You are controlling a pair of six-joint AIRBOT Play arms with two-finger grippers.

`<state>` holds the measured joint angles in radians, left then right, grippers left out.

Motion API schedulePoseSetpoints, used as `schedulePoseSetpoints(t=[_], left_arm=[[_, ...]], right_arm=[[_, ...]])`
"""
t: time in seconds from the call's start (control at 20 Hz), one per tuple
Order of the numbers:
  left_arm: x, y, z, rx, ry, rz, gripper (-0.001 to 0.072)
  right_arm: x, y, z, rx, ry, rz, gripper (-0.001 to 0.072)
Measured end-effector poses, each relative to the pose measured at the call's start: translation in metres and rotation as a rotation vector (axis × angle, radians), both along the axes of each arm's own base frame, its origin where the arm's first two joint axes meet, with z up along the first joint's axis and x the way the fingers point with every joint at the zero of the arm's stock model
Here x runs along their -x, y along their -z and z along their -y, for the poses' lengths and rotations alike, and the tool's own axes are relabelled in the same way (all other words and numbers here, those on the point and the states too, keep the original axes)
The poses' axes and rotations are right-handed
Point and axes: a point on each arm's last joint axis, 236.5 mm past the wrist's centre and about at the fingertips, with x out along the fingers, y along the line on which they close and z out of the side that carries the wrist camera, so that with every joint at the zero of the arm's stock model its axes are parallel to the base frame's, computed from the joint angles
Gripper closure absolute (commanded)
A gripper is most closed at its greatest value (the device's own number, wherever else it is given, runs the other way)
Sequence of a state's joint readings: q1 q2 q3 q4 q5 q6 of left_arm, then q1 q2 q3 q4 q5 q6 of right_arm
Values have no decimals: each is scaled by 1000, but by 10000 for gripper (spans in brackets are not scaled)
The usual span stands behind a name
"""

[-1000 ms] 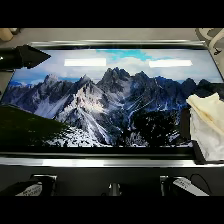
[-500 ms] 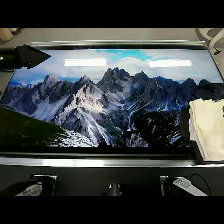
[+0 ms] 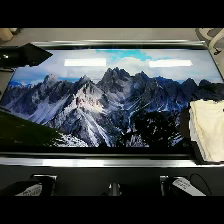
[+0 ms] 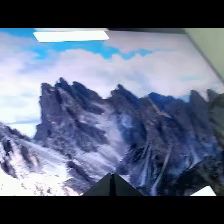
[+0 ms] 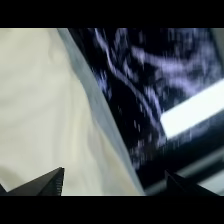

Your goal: Fold the shirts.

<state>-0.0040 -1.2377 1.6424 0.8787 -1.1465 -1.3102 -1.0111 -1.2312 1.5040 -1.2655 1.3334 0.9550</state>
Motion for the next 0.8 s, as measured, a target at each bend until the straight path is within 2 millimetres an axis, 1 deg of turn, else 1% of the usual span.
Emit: schedulePoseSetpoints(t=[0.05,0.1,0.15,0.2,0.25,0.3,0.35,0.4,0.5,0.55,0.6,0.65,0.7,0.8], left_arm=[[-6,14,-3,-79,-30,-15,683],[-12,31,-10,-176,-69,-37,681],[-19,50,-20,-286,-116,-62,634],[-23,67,-30,-387,-160,-94,448],[-24,82,-39,-458,-194,-135,158],[-21,100,-47,-519,-222,-197,42],[-16,119,-52,-563,-236,-268,42],[-6,139,-56,-607,-242,-347,42],[14,173,-63,-673,-242,-471,42],[22,185,-65,-693,-241,-504,42],[31,196,-65,-706,-235,-531,42],[36,203,-66,-710,-235,-538,42],[40,209,-66,-711,-233,-539,42],[41,213,-66,-707,-235,-531,42]], right_arm=[[-28,-24,-9,66,-75,66,14],[-56,-42,-27,111,-164,113,15],[-80,-53,-50,143,-249,139,15],[-103,-57,-80,158,-338,143,16],[-120,-54,-108,169,-416,123,17],[-135,-45,-141,166,-488,86,26],[-145,-32,-171,155,-551,35,93],[-153,-16,-203,138,-616,-21,113],[-159,18,-260,100,-739,-139,95],[-157,34,-285,77,-792,-195,74],[-154,50,-308,54,-844,-254,67],[-149,63,-325,38,-882,-309,68],[-145,73,-336,29,-909,-351,69],[-138,85,-351,15,-936,-408,71]])
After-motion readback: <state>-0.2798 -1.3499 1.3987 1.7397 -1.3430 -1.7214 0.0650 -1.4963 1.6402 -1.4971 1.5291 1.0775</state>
